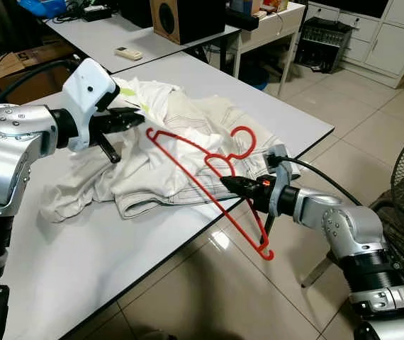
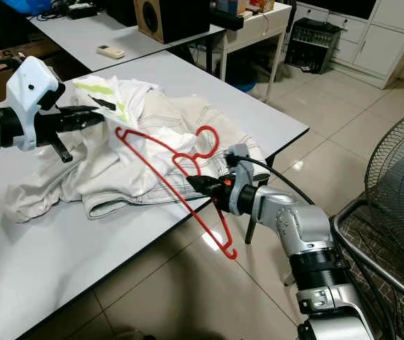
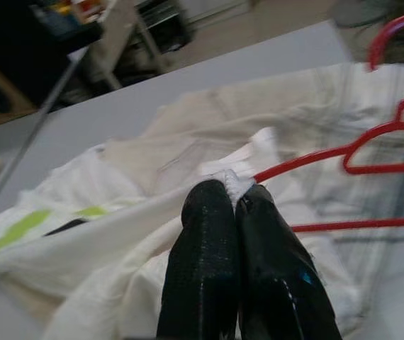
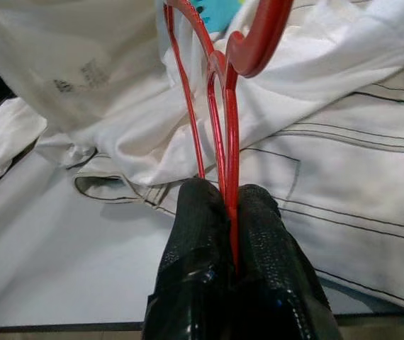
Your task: Hang hanger
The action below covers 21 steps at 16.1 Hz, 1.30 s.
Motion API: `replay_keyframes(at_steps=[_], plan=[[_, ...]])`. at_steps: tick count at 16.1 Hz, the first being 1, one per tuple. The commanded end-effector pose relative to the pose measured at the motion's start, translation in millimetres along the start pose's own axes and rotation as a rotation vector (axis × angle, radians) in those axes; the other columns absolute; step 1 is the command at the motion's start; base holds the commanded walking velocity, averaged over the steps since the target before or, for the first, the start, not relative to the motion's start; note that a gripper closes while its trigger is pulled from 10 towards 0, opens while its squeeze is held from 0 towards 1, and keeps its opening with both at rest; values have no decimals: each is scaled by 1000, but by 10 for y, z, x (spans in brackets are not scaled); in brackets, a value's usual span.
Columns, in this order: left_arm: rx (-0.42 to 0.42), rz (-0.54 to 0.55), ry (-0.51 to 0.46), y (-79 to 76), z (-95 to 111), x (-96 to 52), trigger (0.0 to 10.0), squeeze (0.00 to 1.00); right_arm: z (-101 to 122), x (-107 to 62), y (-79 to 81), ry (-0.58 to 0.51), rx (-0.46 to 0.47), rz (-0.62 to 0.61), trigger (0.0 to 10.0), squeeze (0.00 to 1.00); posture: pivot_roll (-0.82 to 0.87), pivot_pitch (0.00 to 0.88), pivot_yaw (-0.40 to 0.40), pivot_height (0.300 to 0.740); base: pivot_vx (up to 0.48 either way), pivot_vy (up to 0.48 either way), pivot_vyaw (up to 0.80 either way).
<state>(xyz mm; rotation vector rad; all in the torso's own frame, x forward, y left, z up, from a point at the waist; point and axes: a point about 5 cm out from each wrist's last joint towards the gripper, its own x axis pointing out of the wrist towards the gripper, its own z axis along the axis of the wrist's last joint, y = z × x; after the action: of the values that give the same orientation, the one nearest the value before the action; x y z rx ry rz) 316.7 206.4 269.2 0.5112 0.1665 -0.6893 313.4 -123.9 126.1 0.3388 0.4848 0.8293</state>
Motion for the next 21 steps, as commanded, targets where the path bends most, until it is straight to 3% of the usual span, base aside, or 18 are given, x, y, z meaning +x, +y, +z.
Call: replay_keyframes(at_steps=[1, 2, 4, 6, 8, 9, 11, 13, 17, 20, 21], plan=[[28, 80, -19, 110, 97, -63, 0, 0, 24, -25, -35, 0, 22, -33, 10000, 0, -65, 0, 62, 740, 0, 0, 0], [27, 159, -51, 220, 140, -94, 0, 0, -11, -53, -140, 1, 66, -112, 10000, 0, -69, 0, 65, 740, 0, 0, 0], [31, 212, -95, 301, 189, -118, 0, 0, 31, -83, -266, -37, 95, -205, 10000, 0, -69, 0, 65, 740, 0, 0, 0], [19, 328, -216, 469, 310, -175, 0, 0, 531, -168, -345, -285, 68, -261, 10000, 0, -69, 0, 67, 740, 0, 0, 0], [23, 440, -287, 616, 390, -262, 0, 0, 1037, -295, -196, -506, 10, -194, 10000, 0, -64, 0, 62, 740, 0, 0, 0], [17, 464, -282, 650, 378, -284, 0, 0, 1133, -328, -113, -533, -14, -155, 10000, 0, -63, 0, 61, 740, 0, 0, 0], [-6, 307, -199, 495, 200, -218, 0, 0, 884, -255, -3, -366, -106, -101, 10000, 0, -59, 0, 56, 740, 0, 0, 0], [-36, 192, -167, 278, 75, -128, 0, 0, 489, -235, -75, -208, -69, -144, 10000, 0, -56, 0, 49, 740, 0, 0, 0], [-86, 153, -224, 55, 107, 7, 0, 0, 217, -351, -12, -197, 85, -107, 10000, 0, -65, 0, 53, 740, 0, 0, 0], [-36, 111, -300, -72, 213, 78, 0, 0, 184, -366, 116, -253, 196, 17, 10000, 0, -69, 0, 61, 740, 0, 0, 0], [0, 101, -310, -109, 242, 89, 0, 0, 167, -351, 180, -266, 276, 87, 10000, 0, -68, 0, 62, 740, 0, 0, 0]])
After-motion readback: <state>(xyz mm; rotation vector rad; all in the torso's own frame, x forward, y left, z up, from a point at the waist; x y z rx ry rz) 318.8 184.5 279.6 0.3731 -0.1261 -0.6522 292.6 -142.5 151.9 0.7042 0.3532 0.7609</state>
